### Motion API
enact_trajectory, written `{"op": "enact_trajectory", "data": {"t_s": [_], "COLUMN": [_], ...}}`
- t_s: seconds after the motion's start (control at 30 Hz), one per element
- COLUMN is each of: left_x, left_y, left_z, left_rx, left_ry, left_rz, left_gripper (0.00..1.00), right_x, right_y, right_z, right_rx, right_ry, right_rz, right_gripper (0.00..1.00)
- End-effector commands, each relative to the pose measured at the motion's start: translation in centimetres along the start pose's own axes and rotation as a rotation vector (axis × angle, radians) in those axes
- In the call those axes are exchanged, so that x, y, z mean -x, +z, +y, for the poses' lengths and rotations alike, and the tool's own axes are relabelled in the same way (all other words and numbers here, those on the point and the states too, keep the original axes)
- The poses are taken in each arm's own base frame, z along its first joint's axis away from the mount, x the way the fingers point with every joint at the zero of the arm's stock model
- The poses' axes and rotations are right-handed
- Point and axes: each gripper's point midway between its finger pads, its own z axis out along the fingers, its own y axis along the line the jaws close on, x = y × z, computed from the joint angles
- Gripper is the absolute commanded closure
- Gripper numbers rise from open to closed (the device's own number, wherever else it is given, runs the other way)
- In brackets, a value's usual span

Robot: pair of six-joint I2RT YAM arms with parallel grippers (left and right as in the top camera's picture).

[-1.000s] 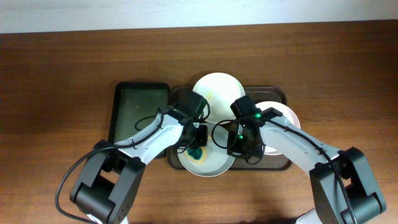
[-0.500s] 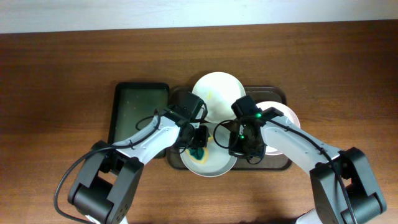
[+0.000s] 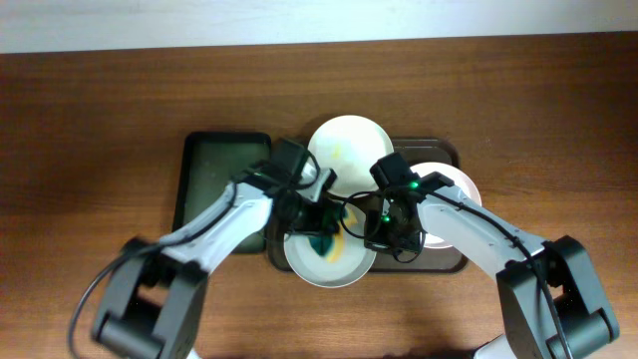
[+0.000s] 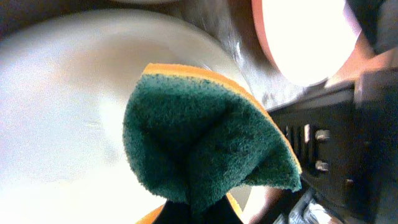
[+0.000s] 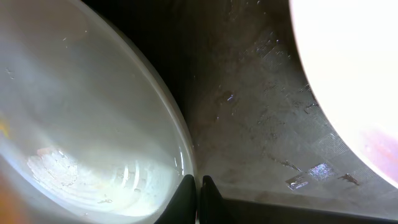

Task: Clean dirty plates on tray and stack at the side
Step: 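Scrub the grey plate with the sponge while the right gripper holds it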

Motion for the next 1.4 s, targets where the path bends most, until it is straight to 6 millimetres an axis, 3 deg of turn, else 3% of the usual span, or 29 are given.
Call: {"op": "enact_trajectory", "data": {"t_s": [0.0,0.13,0.3,0.47,0.63,0.77,0.9,1.0,1.13,1.37], "left_x": [2.9,2.7,1.7,1.8,0.4,-0.3,-1.6,-0.8,1.8,1.9], "left_y": [-3.6,-3.3,-1.6,0.1,0.8,1.1,2.5,2.6,1.4,3.9], "left_z": [1.4,2.6,3.4,2.8,5.3,6.0,4.7,4.2,5.8,7.5], "left_rx": [0.203,0.276,0.354,0.367,0.455,0.465,0.352,0.335,0.463,0.474], "left_ry": [0.073,0.071,0.117,0.192,0.135,0.102,0.081,0.135,0.16,0.152], "left_rz": [-0.165,-0.168,-0.169,-0.219,-0.234,-0.225,-0.159,-0.181,-0.303,-0.279], "left_gripper": [1.0,1.0,1.0,1.0,1.0,1.0,1.0,1.0,1.0,1.0], "right_x": [-0.3,-0.2,-0.2,-0.2,-0.2,-0.2,-0.2,-0.2,-0.3,-0.3], "right_y": [0.4,0.4,0.4,0.4,0.4,0.4,0.4,0.4,0.4,0.4], "right_z": [-0.1,0.0,0.0,0.0,0.0,0.0,0.0,0.0,-0.1,-0.1], "right_rx": [-0.006,-0.004,-0.003,-0.003,-0.004,-0.004,-0.003,-0.003,-0.006,-0.006], "right_ry": [-0.001,-0.001,-0.002,-0.002,-0.002,-0.002,-0.002,-0.002,-0.001,-0.002], "right_rz": [0.012,0.01,0.008,0.009,0.009,0.009,0.008,0.008,0.012,0.011], "right_gripper": [0.96,0.96,0.96,0.96,0.96,0.96,0.96,0.96,0.96,0.96]}}
